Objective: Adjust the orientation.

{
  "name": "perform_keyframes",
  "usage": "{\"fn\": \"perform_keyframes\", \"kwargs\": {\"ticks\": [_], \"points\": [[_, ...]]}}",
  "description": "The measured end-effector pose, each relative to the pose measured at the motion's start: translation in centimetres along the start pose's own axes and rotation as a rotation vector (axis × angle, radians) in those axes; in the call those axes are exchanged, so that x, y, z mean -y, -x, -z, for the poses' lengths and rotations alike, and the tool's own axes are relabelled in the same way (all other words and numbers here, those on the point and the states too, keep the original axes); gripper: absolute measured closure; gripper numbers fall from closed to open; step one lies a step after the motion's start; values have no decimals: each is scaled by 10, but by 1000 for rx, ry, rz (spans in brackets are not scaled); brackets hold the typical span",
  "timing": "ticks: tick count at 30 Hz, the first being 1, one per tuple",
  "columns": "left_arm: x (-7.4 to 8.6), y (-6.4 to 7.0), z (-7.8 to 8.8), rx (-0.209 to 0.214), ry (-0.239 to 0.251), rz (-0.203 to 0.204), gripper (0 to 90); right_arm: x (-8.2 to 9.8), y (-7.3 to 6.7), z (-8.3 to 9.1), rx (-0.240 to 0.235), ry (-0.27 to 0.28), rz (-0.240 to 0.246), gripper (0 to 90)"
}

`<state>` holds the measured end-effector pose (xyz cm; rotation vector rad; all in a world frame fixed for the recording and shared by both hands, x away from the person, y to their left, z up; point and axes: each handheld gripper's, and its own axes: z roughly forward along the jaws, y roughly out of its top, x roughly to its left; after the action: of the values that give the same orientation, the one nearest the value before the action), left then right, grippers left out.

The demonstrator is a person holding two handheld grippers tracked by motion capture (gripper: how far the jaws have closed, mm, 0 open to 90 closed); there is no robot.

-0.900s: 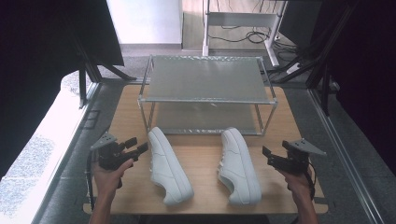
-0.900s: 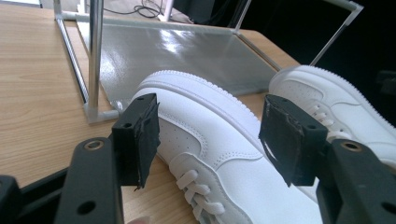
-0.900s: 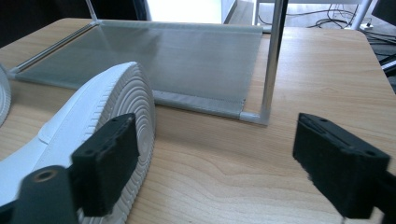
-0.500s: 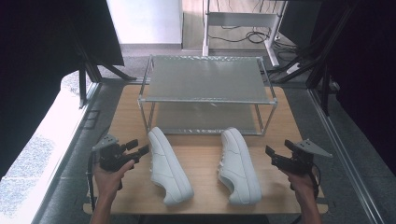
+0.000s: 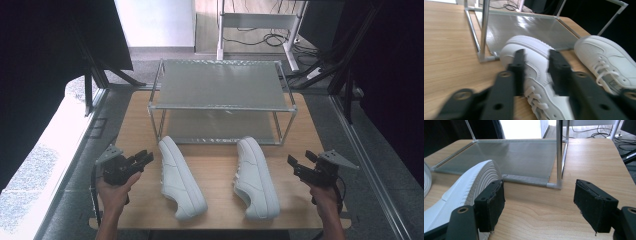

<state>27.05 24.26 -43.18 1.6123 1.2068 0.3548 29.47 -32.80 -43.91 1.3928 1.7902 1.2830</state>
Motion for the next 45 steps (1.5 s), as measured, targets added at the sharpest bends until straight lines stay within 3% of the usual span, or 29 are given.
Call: {"fn": "perform_keyframes", "kwargs": {"ticks": [5, 7, 9, 11, 16, 20, 25, 26, 28, 31, 33, 39, 45], "points": [[2, -1, -3, 4, -45, 4, 864, 2, 0, -2, -33, 9, -16, 271], [6, -2, -9, -27, -102, 2, 873, 2, 0, -3, -31, 5, -10, 270], [12, -4, -13, -35, -124, 14, 896, 4, -1, -6, -24, -9, -3, 271], [18, -7, -16, -20, -143, 47, 899, 5, -2, -8, -29, -19, -8, 280], [25, -7, -19, 11, -177, 51, 890, 7, -4, -10, -30, -47, 4, 287], [35, -7, -22, 49, -194, 89, 895, 8, -5, -11, -29, -53, 4, 287], [38, -6, -22, 94, -177, 124, 898, 9, -4, -12, -25, -57, -2, 294], [37, -5, -23, 108, -174, 121, 898, 9, -5, -12, -27, -56, -7, 296], [38, 0, -26, 92, -190, 95, 898, 9, -6, -12, -41, -49, -20, 298], [38, 4, -28, 77, -191, 67, 899, 8, -8, -12, -34, -53, -3, 299], [37, 5, -28, 88, -185, 76, 900, 9, -8, -12, -33, -52, -4, 299], [34, 14, -33, 71, -188, 41, 900, 10, -3, -12, -9, -55, -28, 302], [31, 18, -38, 65, -188, 39, 900, 8, 3, -7, 17, -38, -61, 314]]}}
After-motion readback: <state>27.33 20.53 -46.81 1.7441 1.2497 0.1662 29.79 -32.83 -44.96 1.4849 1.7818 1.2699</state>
